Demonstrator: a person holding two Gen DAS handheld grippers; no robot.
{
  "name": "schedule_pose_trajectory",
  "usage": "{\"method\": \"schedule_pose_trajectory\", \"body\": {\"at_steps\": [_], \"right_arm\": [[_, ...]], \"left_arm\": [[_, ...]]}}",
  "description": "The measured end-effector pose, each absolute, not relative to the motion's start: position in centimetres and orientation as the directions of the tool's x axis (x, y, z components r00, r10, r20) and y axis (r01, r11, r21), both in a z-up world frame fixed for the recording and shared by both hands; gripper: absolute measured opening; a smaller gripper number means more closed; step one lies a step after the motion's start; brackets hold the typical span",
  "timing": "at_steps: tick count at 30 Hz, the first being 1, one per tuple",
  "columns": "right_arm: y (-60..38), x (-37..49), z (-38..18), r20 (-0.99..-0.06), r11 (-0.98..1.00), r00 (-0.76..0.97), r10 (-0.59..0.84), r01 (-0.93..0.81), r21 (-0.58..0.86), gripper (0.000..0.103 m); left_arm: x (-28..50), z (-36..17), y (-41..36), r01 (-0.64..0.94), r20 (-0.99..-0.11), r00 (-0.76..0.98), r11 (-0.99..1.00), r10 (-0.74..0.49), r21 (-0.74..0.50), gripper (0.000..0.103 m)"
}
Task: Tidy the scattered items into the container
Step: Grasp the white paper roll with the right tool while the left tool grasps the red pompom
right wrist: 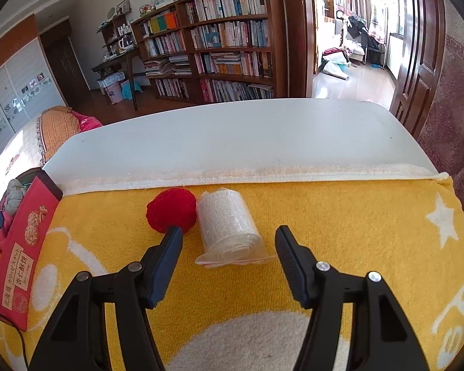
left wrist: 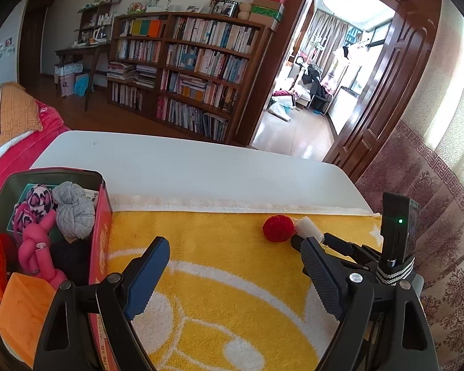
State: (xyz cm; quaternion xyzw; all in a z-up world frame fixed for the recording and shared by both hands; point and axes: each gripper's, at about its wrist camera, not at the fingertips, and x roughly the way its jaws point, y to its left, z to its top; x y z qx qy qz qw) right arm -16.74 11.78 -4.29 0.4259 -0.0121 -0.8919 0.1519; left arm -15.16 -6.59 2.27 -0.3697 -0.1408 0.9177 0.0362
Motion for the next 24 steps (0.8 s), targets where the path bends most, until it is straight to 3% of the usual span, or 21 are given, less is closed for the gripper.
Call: {"method": "schedule_pose_trajectory", "body": {"at_steps": [2,3,24], "right_arm": [[11.9,-17.2,-4.5,-0.765,-0.953,-0.579,-0.282,0.261,0.154,0.045],[11.9,-17.2,-4.6,-0.769,-0.953,-0.575,-0.279,0.262,0.151,0.043],[19.7,-16.0,-1.7,-0.677,-0.957,-0.686,-0.265,0.102,0.272,0.042]], "left_arm": [[-15.6,1.9,-6.4,0.038,-0.676,-0.718,-0.96,0.167,-0.278,0.088],[-15.9,1.8,-6.2,0.037,-0.679,-0.715,-0.961,0.165,-0.273,0.088],[-25.3,-4.3,3.2,-0.084,-0.771,-0.622,-0.991,0.136,-0.107,0.088]]}}
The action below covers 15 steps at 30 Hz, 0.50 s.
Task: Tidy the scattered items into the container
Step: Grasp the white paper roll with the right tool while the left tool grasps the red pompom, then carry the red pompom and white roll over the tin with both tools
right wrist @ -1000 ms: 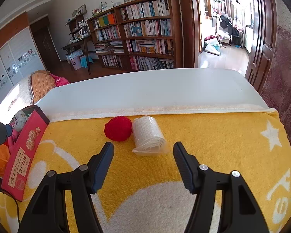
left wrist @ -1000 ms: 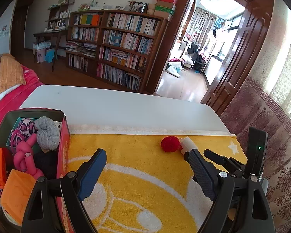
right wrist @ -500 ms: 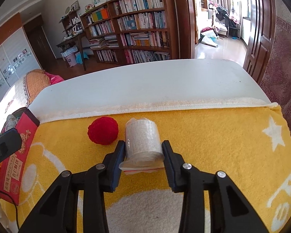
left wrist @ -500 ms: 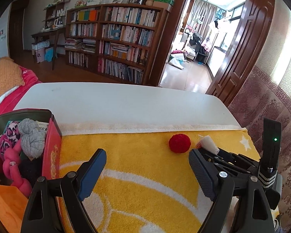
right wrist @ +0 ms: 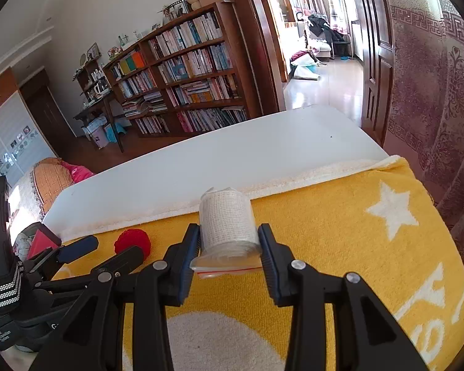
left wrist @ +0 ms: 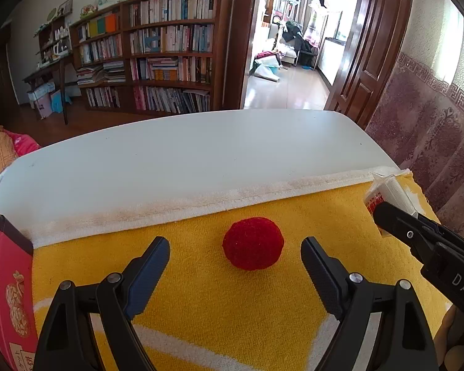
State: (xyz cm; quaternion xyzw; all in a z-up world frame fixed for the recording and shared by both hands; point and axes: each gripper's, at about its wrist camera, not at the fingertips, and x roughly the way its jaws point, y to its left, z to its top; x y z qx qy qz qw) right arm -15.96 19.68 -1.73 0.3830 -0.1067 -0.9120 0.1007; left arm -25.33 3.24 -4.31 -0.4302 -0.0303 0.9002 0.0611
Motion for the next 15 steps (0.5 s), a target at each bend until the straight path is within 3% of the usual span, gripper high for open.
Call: {"method": "schedule_pose_trajectory", "body": {"at_steps": [7,8,9,10,11,13,15], "right_arm": [[20.0,-16.7,-2.0,-0.68,-0.955,-0.683,-0.267,0.095,0.279,0.042],[19.9,-16.8,-2.0,-0.679,-0.956,-0.684,-0.266,0.096,0.277,0.042],[19.9,-16.8,-2.0,-0.679,-0.956,-0.685,-0.265,0.096,0.276,0.042],[19.9,-16.8,-2.0,-0.68,-0.956,-0.684,-0.266,0.096,0.277,0.042],[19.9,-16.9,-2.1,-0.68,-0.956,-0.684,-0.265,0.097,0.276,0.042],[19.7,-17.0,-2.0,-0.68,-0.957,-0.683,-0.265,0.1,0.273,0.042],[19.5,-17.0,-2.0,-0.68,-0.957,-0.683,-0.268,0.106,0.271,0.042]], "left_arm": [[-27.0,-5.4,4.4,-0.098,-0.785,-0.607,-0.992,0.125,-0.082,0.088],[-27.1,-5.6,4.4,-0.099,-0.787,-0.604,-0.992,0.125,-0.082,0.078],[-27.2,-6.0,4.4,-0.1,-0.794,-0.593,-0.991,0.131,-0.089,0.061],[-27.4,-6.4,4.4,-0.097,-0.806,-0.576,-0.991,0.135,-0.097,0.055],[-27.3,-6.2,4.3,-0.095,-0.799,-0.585,-0.99,0.138,-0.102,0.054],[-27.0,-5.9,4.1,-0.1,-0.787,-0.596,-0.988,0.156,-0.12,0.04],[-26.4,-5.6,4.1,-0.105,-0.783,-0.601,-0.986,0.164,-0.126,0.04]]}}
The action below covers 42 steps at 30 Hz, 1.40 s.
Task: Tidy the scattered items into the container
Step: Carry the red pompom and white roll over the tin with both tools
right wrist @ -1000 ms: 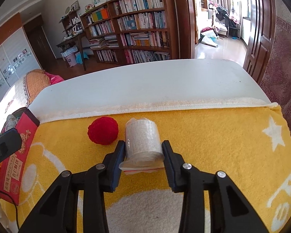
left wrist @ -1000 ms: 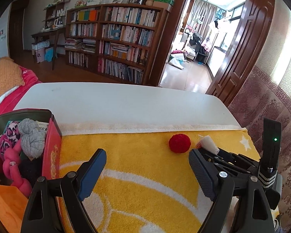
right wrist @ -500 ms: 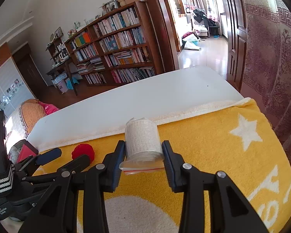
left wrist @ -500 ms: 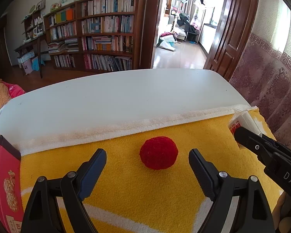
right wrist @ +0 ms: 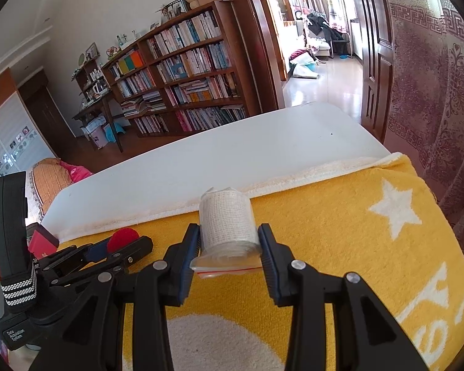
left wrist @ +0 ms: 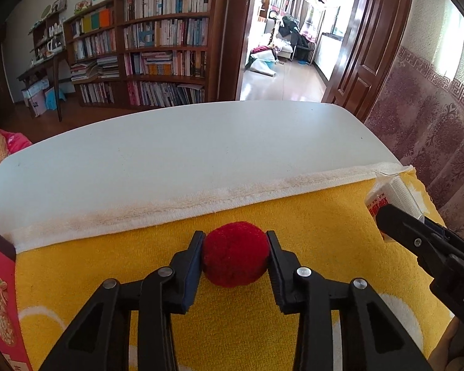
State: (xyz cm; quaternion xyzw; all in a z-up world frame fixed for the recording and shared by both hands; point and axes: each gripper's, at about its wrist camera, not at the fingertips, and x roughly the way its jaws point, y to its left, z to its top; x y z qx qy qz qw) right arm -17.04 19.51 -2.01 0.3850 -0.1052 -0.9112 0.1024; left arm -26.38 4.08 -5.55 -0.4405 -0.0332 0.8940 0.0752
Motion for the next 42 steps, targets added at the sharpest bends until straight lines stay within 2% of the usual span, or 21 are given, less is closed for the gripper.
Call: {"method": "schedule_pose_trajectory", "body": {"at_steps": [8,22,42], "right_arm": [[18.7,-16.5,-1.4,-0.662,-0.955,-0.694,-0.281,0.135,0.263,0.042],[16.1,-13.6,1.7,-0.591,-0.937,-0.729,-0.346,0.233,0.261,0.042],[9.2,-7.4,4.5,-0.558,-0.899,-0.704,-0.439,0.349,0.266,0.042]], "left_arm": [[-21.7,-1.8,2.3,-0.099,-0.723,-0.667,-0.983,0.181,-0.155,0.04],[-11.7,5.4,-0.6,-0.063,-0.603,-0.793,-0.996,0.092,-0.069,0.04],[-3.9,7.8,-6.4,-0.007,-0.524,-0.849,-0.994,0.063,-0.108,0.04]]}}
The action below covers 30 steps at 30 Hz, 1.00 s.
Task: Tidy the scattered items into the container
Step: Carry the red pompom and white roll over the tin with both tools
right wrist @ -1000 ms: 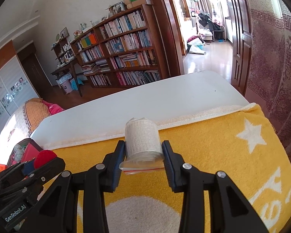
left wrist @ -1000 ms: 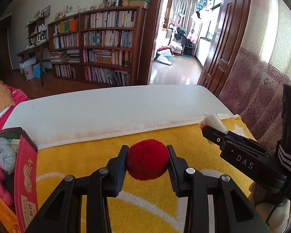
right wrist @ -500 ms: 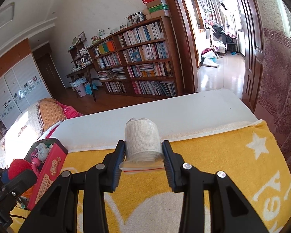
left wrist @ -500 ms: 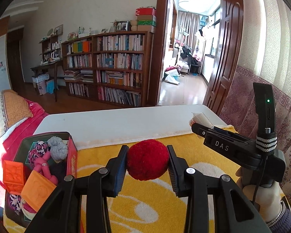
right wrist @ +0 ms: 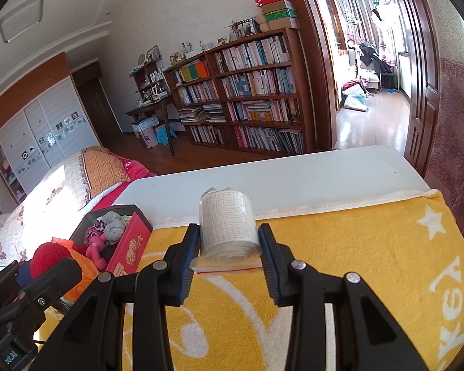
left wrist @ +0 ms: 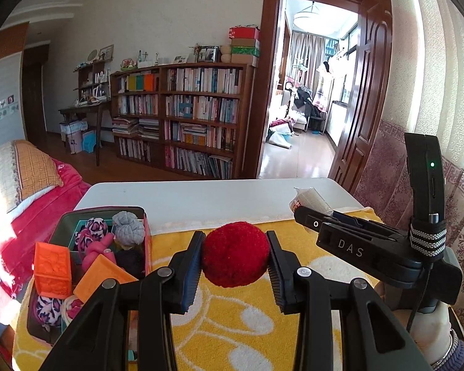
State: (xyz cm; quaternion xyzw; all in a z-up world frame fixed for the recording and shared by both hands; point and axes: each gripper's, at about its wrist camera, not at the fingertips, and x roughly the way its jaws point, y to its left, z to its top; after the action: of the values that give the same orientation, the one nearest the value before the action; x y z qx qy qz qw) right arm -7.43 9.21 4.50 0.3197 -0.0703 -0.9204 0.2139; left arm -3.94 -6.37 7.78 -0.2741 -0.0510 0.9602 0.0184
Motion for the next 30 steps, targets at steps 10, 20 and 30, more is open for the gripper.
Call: {"method": "schedule_pose_trajectory", "body": {"at_steps": [10,20,30], "right_arm": [[4.4,-5.2,5.2,-0.554,-0.875,-0.68,-0.481,0.414,0.251,0.042],[1.3,-4.6,5.5,-0.551,-0.85,-0.653,-0.519,0.459,0.258,0.042],[-2.2,-4.9,5.2,-0.554,-0.816,-0.609,-0.568,0.506,0.28,0.042]], "left_arm": [[-1.7,8.8,-10.2,0.049,-0.492,-0.87,-0.992,0.016,-0.119,0.04],[-1.4,9.0,-17.1,0.135,-0.492,-0.87,-0.966,-0.009,-0.221,0.04],[-2.3,7.9,-24.3,0.173,-0.507,-0.861,-0.915,0.039,-0.364,0.04]]}}
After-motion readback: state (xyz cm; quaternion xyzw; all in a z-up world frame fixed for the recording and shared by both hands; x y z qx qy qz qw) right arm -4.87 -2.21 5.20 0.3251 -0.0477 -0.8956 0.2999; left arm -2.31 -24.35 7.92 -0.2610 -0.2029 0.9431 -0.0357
